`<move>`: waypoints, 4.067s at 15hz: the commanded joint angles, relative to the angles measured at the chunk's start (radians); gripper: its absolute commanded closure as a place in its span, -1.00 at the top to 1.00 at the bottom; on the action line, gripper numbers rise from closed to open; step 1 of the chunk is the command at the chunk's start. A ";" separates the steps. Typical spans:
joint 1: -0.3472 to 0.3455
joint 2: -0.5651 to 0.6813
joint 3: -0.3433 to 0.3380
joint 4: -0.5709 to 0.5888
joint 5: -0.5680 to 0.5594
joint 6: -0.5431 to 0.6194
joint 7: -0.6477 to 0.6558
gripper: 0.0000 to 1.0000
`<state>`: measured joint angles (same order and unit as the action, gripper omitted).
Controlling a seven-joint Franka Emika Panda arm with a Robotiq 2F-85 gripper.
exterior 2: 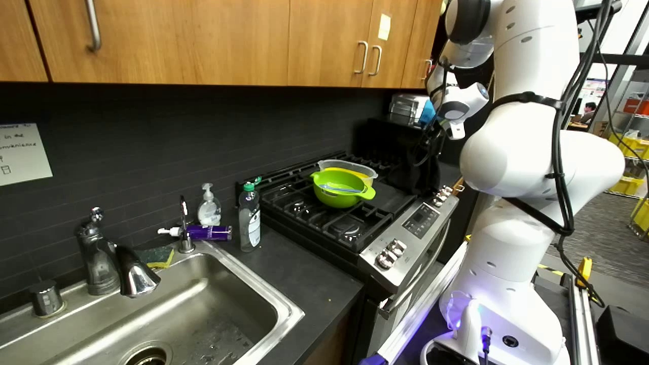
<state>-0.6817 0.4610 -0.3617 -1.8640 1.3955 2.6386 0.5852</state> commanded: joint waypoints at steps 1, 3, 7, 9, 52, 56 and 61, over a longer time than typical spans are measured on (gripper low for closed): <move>0.016 -0.134 0.004 -0.122 0.093 0.006 -0.162 -1.00; 0.024 -0.182 -0.001 -0.166 0.133 -0.001 -0.239 -1.00; 0.046 -0.246 -0.014 -0.232 0.179 0.001 -0.319 -0.58; 0.058 -0.250 -0.018 -0.237 0.163 -0.001 -0.302 -0.37; 0.102 0.110 -0.040 0.038 -0.025 0.253 0.360 -0.99; 0.098 0.096 -0.035 0.036 -0.020 0.242 0.340 -0.99; 0.078 0.054 -0.020 0.017 0.010 0.191 0.226 -0.99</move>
<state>-0.5760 0.5724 -0.4015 -1.8212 1.3775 2.8857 0.9108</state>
